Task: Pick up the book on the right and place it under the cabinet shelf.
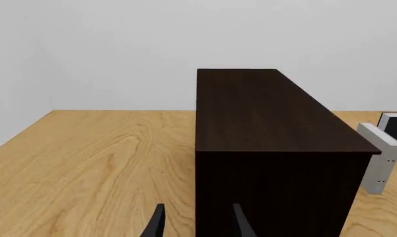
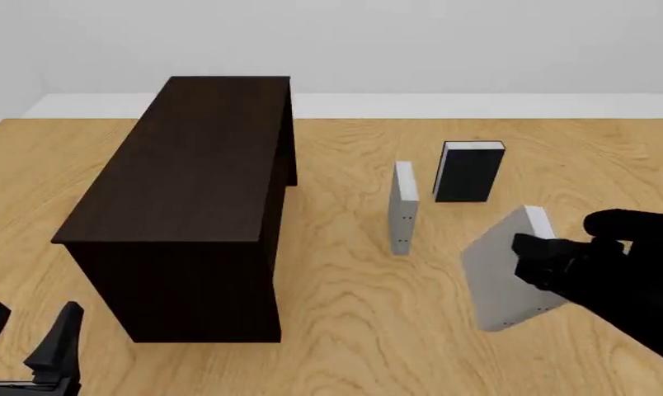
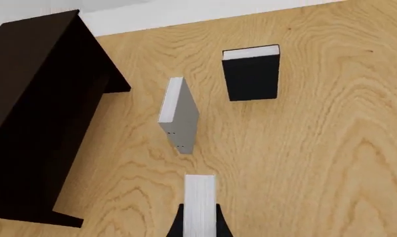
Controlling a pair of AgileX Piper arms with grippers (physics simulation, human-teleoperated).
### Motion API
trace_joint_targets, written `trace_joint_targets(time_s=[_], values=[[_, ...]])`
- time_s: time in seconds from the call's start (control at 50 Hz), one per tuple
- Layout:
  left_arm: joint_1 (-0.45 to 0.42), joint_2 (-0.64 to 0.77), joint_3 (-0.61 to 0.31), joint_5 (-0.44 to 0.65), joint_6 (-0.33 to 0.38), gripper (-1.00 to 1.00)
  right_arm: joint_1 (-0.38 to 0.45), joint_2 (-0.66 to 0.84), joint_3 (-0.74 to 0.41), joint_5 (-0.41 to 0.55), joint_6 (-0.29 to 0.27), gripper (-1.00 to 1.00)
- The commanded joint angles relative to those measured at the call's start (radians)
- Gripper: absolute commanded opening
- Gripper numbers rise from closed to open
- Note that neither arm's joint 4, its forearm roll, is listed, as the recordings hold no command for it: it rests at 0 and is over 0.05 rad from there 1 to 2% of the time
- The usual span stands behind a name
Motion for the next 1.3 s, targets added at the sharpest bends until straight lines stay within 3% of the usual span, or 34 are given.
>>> trace_joint_targets(time_s=[0.02,0.46,1.3], values=[[0.000,0.000,0.000,0.001,0.000,1.00,0.066,-0.029,-0.008,-0.076,0.127,-1.00],[0.000,-0.003,0.000,0.004,0.000,1.00,0.157,0.061,0.067,-0.362,0.332,-1.00],[0.001,0.001,0.000,-0.001,0.000,1.00,0.287,0.570,0.065,-0.953,0.586,-1.00]])
